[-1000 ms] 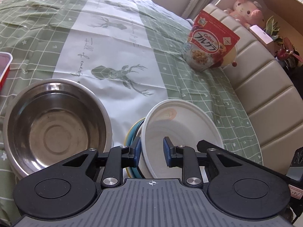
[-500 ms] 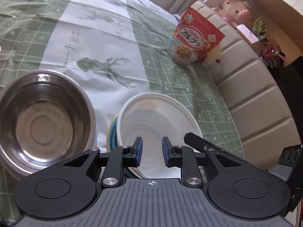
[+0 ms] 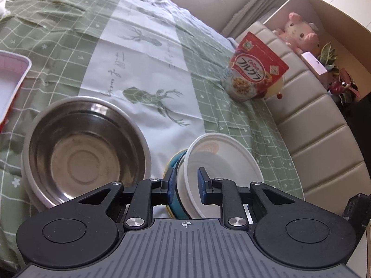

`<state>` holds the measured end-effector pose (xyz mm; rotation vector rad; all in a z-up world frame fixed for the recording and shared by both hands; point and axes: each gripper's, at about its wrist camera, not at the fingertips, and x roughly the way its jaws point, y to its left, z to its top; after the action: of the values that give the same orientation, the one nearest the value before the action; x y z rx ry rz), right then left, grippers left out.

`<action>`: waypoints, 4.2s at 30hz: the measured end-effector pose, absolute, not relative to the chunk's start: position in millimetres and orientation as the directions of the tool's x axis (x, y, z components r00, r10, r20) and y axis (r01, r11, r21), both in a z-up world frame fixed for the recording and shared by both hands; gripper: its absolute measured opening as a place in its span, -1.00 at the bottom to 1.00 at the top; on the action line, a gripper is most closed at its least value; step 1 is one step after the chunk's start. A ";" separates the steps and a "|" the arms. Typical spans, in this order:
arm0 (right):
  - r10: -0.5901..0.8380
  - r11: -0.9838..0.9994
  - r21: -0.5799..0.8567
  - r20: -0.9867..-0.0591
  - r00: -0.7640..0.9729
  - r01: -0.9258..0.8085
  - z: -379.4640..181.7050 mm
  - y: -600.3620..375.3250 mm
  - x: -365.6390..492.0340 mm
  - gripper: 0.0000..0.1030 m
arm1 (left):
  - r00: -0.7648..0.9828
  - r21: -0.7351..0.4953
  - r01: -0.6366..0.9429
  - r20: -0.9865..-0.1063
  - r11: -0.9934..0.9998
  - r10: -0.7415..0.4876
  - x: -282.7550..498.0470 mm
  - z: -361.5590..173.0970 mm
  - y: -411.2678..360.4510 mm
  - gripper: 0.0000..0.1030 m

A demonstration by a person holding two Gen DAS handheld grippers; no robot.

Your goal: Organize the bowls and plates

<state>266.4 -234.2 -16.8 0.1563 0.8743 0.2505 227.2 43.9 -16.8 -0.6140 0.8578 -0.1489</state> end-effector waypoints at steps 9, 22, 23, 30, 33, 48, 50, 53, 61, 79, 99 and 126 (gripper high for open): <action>0.302 0.952 0.267 -0.728 0.616 -0.151 -19.8 -241.4 265.6 -0.24 | 0.615 -0.582 -0.080 -0.667 0.809 -0.420 233.6 -27.5 25.5 -0.57; 0.348 0.933 0.168 -0.638 0.687 -0.317 46.5 -197.9 266.8 -0.19 | 0.728 -0.468 -0.250 -0.668 0.847 -0.155 190.0 -9.7 117.4 -0.56; 0.373 0.921 0.169 -0.646 0.666 -0.352 49.7 -182.5 271.7 -0.15 | 0.718 -0.452 -0.303 -0.687 0.839 -0.111 185.3 -15.2 130.2 -0.56; 0.409 0.846 0.137 -0.787 0.462 -0.515 29.8 -69.4 312.1 -0.11 | 0.671 -0.519 -0.444 -0.733 0.730 -0.113 171.8 -63.7 180.2 -0.55; 0.321 0.842 0.018 -0.820 0.474 -0.539 16.5 -39.7 319.2 -0.11 | 0.662 -0.525 -0.426 -0.736 0.737 -0.141 177.0 -75.8 182.0 -0.43; 0.072 0.850 -0.010 -0.988 0.136 -0.526 -63.5 10.6 391.3 -0.09 | 0.654 -0.620 -0.372 -0.703 0.690 -0.279 182.5 -113.7 196.3 0.10; 0.071 0.857 0.019 -0.994 0.081 -0.516 -73.1 13.7 397.5 -0.09 | 0.643 -0.640 -0.361 -0.698 0.678 -0.316 188.8 -120.2 193.2 -0.02; 0.071 0.865 0.059 -0.997 0.005 -0.499 -86.5 18.0 402.3 -0.08 | 0.632 -0.661 -0.342 -0.688 0.668 -0.357 195.1 -125.6 186.7 -0.13; 0.044 0.867 0.034 -0.999 0.009 -0.497 -90.1 31.0 388.2 0.12 | 0.615 -0.673 -0.343 -0.688 0.655 -0.385 202.5 -127.2 196.8 -0.18; 0.115 0.819 0.050 -0.990 0.079 -0.572 -76.2 41.0 358.5 0.09 | 0.664 -0.623 -0.378 -0.698 0.685 -0.269 194.1 -109.8 224.5 -0.18; 0.284 0.821 0.157 -0.946 0.154 -0.550 -29.4 13.3 335.1 0.03 | 0.692 -0.616 -0.386 -0.685 0.687 -0.226 176.7 -80.3 219.4 -0.33; 0.342 0.924 0.173 -0.771 0.537 -0.340 -4.9 -231.0 310.2 0.07 | 0.740 -0.410 -0.030 -0.622 0.912 -0.255 221.5 -5.0 44.3 -0.65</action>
<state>310.2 -231.0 -4.9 0.0020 0.9178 0.4058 221.5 44.3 -5.0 -0.4143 0.7317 -0.1272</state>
